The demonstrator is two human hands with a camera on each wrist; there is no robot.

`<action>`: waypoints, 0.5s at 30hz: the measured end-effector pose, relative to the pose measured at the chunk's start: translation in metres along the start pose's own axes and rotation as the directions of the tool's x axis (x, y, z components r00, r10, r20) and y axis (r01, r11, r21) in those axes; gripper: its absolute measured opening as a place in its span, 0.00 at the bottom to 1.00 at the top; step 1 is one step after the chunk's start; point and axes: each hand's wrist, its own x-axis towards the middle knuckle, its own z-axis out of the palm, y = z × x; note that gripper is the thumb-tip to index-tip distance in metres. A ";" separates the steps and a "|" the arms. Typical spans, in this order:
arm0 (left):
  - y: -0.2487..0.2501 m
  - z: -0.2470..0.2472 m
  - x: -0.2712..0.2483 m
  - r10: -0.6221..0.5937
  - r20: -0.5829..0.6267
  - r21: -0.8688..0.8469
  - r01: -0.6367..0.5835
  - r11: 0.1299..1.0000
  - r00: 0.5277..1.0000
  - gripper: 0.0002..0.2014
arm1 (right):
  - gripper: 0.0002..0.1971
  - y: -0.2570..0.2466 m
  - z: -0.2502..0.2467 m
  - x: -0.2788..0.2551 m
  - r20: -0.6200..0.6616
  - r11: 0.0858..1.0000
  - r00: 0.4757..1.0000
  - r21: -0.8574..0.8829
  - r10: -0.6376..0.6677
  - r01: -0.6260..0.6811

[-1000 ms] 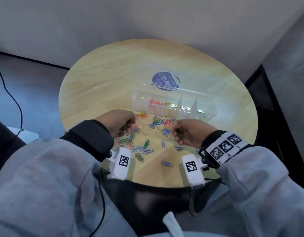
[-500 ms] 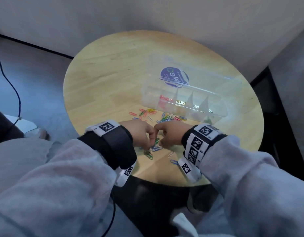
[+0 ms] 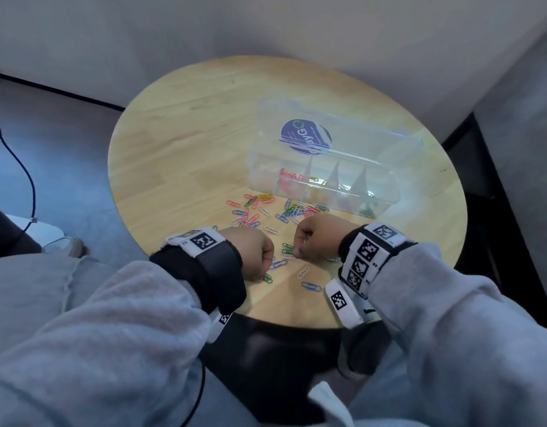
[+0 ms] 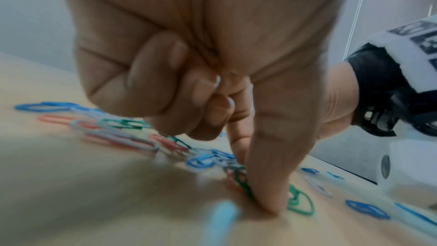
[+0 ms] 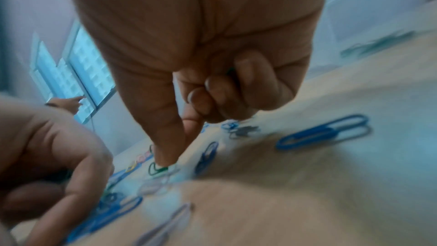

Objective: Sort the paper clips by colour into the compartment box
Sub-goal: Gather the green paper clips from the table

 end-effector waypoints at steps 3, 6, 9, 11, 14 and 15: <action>0.001 0.000 0.001 -0.003 0.005 -0.008 0.003 1.000 1.000 0.04 | 0.02 0.008 -0.006 -0.005 0.011 0.985 0.999 0.170 0.035 -0.037; 0.001 -0.002 0.001 -0.011 0.013 -0.025 0.012 1.000 1.000 0.03 | 0.07 0.014 -0.011 -0.006 0.033 0.965 0.998 0.256 0.055 -0.062; 0.000 -0.003 0.001 -0.006 -0.001 -0.042 0.006 0.999 1.000 0.03 | 0.08 0.018 -0.011 -0.005 0.044 0.942 0.995 0.321 0.085 -0.094; -0.002 -0.003 0.001 0.001 -0.010 -0.060 -0.002 0.998 1.000 0.03 | 0.10 0.020 -0.007 -0.004 0.060 0.902 0.994 0.418 0.095 -0.112; -0.006 -0.007 0.002 0.015 -0.032 -0.163 -0.020 0.986 0.999 0.02 | 0.14 0.023 -0.003 -0.003 0.095 0.791 0.991 0.597 0.097 -0.135; -0.009 -0.009 0.003 0.022 -0.029 -0.227 -0.028 0.974 0.999 0.03 | 0.15 0.023 -0.003 -0.004 0.109 0.761 0.990 0.633 0.092 -0.141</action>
